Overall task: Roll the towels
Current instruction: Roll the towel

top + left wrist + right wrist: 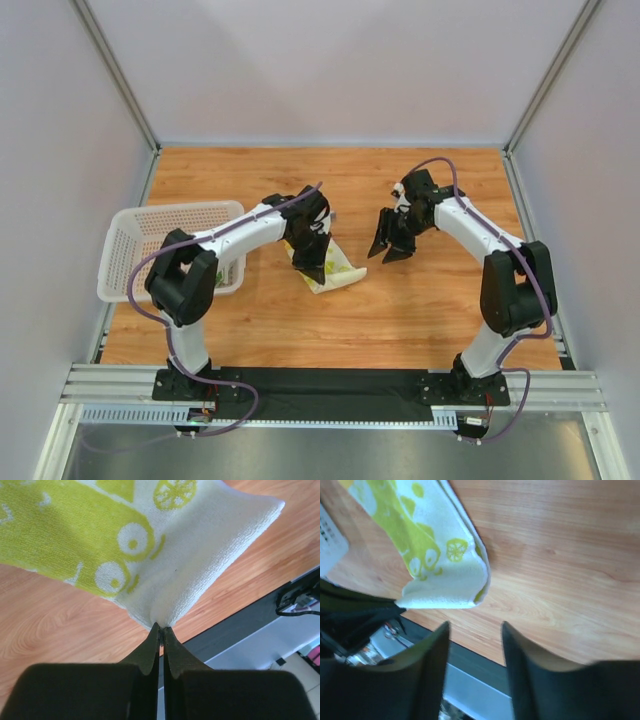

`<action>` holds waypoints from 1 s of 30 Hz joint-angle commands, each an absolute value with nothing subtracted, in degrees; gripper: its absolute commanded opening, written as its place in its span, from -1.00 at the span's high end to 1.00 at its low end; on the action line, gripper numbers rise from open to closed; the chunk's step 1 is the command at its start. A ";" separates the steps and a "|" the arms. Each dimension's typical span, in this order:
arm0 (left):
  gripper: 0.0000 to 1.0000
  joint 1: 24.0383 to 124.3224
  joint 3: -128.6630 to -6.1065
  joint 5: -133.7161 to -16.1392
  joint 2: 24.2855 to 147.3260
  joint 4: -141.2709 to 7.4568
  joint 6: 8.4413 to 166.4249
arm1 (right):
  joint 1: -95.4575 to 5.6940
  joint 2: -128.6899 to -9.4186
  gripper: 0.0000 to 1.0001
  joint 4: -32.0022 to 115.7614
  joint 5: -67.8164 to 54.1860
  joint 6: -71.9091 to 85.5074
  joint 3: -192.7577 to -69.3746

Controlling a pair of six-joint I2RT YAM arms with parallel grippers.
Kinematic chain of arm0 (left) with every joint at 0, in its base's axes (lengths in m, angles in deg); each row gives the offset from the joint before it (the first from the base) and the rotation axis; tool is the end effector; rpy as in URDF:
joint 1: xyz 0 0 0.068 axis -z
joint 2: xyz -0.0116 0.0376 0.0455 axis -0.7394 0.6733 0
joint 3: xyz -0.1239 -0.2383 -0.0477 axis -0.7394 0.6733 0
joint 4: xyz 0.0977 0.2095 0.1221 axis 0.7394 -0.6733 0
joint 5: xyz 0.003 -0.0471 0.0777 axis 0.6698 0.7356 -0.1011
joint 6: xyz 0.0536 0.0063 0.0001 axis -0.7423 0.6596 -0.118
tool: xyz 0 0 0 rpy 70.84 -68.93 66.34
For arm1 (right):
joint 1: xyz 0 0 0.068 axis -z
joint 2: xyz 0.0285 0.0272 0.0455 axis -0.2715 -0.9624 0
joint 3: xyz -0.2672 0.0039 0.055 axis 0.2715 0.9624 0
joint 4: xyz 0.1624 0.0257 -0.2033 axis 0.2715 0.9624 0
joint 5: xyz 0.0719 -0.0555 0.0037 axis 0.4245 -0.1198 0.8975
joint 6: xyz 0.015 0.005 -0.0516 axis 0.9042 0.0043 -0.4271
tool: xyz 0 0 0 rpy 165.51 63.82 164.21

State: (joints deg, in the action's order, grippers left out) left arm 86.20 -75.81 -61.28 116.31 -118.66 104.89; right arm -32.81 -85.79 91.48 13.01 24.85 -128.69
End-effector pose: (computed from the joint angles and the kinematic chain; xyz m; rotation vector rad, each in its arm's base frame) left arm 0.2789 -0.2391 0.2135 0.3301 3.0371 -0.7153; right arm 0.3120 0.1130 0.2259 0.1049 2.9568 0.8165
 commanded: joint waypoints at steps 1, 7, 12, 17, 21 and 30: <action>1.00 88.45 -77.57 -63.59 115.95 -120.34 102.22 | -32.72 -86.15 -0.08 94.64 9.79 30.47 -129.01; 1.00 91.97 -79.15 -63.94 117.88 -119.29 104.59 | -33.77 -82.19 -0.93 96.91 11.74 34.61 -126.18; 1.00 93.47 -82.57 -65.00 119.38 -120.43 104.68 | -34.65 -83.59 -0.93 98.07 10.15 35.75 -123.30; 1.00 93.73 -84.69 -65.26 120.97 -119.64 106.17 | -34.57 -86.49 -0.93 95.34 8.84 36.37 -122.58; 1.00 94.00 -85.92 -64.73 121.93 -118.76 106.79 | -34.39 -90.36 -0.91 92.97 10.40 36.81 -125.12; 1.00 95.23 -87.67 -65.00 123.25 -118.67 107.14 | -34.30 -93.53 -0.87 92.97 10.07 37.43 -128.82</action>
